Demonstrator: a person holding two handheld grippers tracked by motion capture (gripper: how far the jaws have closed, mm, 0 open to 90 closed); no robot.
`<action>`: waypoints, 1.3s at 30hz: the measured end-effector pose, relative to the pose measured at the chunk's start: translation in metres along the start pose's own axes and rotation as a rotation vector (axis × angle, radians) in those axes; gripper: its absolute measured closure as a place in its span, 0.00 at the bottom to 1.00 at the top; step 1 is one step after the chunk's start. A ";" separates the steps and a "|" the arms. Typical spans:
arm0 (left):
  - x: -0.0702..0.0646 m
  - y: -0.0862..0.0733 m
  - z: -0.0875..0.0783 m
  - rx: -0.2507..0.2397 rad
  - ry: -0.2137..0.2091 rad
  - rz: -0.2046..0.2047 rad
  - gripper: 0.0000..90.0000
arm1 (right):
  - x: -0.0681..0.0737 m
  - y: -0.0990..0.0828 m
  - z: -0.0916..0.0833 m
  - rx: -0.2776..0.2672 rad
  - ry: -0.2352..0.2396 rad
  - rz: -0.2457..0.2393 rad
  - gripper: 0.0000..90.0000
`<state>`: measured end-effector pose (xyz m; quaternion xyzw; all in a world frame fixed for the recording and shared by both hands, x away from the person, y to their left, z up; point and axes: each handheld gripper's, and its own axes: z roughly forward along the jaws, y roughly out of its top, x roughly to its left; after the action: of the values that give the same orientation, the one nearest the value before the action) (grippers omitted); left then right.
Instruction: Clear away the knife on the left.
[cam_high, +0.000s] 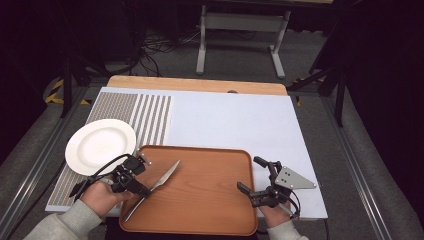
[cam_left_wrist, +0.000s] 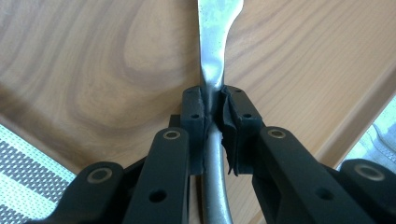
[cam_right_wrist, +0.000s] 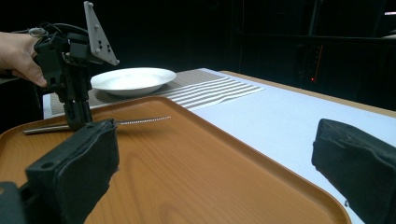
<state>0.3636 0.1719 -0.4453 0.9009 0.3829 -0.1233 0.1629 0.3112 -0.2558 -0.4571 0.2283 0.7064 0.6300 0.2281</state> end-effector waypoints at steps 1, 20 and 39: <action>0.000 0.000 0.000 0.002 0.002 0.000 0.89 | 0.000 0.000 0.000 0.001 0.000 0.000 0.02; -0.003 0.001 0.001 0.004 0.037 0.019 0.86 | 0.000 0.000 0.000 -0.002 0.006 0.007 0.02; -0.031 0.001 -0.009 -0.052 0.089 0.284 0.80 | 0.000 0.001 0.000 -0.010 0.010 0.001 0.02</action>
<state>0.3447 0.1546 -0.4261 0.9461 0.2615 -0.0488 0.1850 0.3108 -0.2557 -0.4562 0.2242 0.7042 0.6348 0.2254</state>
